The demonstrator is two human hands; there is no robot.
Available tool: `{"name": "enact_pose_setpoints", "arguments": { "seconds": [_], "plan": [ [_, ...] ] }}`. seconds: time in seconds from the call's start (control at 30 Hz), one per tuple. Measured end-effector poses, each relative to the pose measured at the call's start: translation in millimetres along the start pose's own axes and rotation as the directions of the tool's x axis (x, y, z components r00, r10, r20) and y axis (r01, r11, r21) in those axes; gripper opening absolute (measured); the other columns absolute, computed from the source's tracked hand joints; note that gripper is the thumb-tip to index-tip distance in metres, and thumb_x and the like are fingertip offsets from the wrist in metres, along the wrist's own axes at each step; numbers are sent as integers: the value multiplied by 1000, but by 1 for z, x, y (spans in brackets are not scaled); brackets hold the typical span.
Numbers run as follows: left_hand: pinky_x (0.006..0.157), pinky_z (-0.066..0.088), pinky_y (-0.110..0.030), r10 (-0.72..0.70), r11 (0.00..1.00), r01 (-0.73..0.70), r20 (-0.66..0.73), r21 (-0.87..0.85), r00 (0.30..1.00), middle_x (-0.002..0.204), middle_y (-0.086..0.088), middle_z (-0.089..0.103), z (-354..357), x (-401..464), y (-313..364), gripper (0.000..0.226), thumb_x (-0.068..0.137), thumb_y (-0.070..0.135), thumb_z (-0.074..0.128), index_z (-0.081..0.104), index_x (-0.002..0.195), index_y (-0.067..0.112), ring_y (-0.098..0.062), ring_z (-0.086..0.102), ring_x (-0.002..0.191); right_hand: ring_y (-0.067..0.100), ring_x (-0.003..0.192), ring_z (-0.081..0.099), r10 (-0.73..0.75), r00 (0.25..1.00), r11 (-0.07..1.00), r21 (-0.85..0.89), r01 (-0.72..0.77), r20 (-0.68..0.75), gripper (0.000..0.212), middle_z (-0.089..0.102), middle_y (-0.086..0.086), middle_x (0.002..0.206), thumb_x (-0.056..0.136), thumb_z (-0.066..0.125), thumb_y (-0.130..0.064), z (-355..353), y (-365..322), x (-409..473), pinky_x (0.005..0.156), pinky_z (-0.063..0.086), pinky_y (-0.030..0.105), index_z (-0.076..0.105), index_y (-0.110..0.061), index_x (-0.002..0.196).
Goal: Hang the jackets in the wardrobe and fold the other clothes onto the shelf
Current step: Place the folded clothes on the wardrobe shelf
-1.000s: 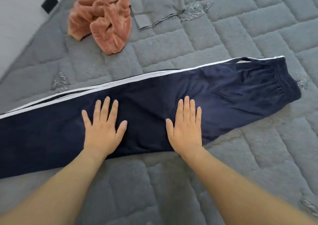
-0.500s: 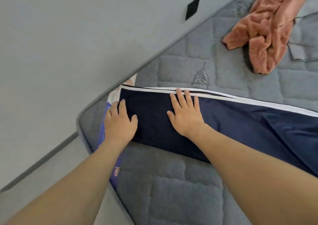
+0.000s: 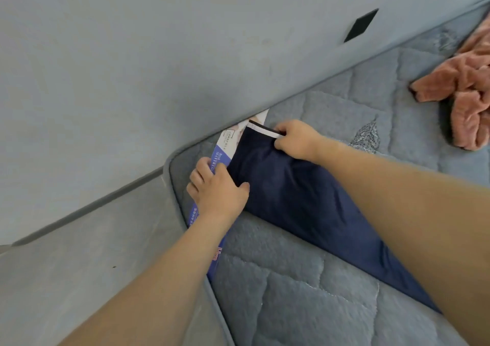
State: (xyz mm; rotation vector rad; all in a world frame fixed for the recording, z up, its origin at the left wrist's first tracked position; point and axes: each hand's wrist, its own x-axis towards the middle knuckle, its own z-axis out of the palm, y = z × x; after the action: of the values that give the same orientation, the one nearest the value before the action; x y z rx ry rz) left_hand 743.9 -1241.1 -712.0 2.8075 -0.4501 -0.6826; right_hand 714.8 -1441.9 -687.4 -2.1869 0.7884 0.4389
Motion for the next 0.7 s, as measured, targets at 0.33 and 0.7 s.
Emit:
{"name": "enact_pose_setpoints", "arguments": {
  "seconds": [0.33,0.7],
  "plan": [
    [56,43,-28,346,866,-235,189,-442,919,67,3,65,15,-95,106,16,85,30,64,59,74,20,-8,58,63,20,79,54,117,983,874,484,-36,-139,16,63,18,86,80,54,10,-88,102,-128,68,47,34,62,0,90],
    [51,32,-29,737,676,-483,497,-557,459,54,10,38,168,-373,407,24,77,28,54,35,66,18,-12,34,53,17,62,54,654,732,401,908,-122,-191,30,59,6,83,95,39,1,-202,413,-422,62,48,30,57,-19,83]
  ]
}}
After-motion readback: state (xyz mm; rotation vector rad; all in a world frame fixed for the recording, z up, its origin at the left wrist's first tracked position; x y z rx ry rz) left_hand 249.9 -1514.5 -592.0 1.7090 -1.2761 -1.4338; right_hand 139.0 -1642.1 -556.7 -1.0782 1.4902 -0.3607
